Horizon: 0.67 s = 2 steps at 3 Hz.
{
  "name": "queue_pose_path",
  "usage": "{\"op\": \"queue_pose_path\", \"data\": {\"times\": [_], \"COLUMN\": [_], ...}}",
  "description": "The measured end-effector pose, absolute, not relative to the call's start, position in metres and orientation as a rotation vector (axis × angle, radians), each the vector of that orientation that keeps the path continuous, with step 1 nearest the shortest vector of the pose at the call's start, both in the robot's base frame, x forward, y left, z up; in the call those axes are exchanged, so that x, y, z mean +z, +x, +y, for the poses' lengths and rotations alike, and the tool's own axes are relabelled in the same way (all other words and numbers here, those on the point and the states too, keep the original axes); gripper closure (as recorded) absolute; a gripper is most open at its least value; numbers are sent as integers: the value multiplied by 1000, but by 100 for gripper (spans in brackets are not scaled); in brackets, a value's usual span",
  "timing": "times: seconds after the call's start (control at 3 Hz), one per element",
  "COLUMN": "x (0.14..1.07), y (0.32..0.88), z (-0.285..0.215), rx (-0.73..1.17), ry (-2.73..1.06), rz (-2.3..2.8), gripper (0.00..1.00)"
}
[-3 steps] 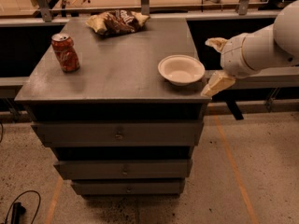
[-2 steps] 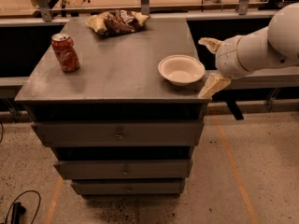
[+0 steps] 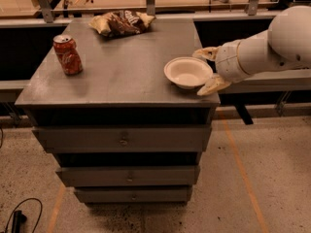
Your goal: Move paper bowl near coke can
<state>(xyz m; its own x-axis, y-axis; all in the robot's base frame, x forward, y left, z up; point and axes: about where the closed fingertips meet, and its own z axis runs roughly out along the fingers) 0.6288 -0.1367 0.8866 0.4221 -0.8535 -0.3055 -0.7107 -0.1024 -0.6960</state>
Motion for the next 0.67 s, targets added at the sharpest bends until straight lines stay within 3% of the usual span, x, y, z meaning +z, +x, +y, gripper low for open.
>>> {"op": "queue_pose_path", "data": {"times": [0.67], "x": [874], "y": [631], "z": [-121], "rx": [-174], "ry": [-1906], "rz": [1274], "gripper": [85]}}
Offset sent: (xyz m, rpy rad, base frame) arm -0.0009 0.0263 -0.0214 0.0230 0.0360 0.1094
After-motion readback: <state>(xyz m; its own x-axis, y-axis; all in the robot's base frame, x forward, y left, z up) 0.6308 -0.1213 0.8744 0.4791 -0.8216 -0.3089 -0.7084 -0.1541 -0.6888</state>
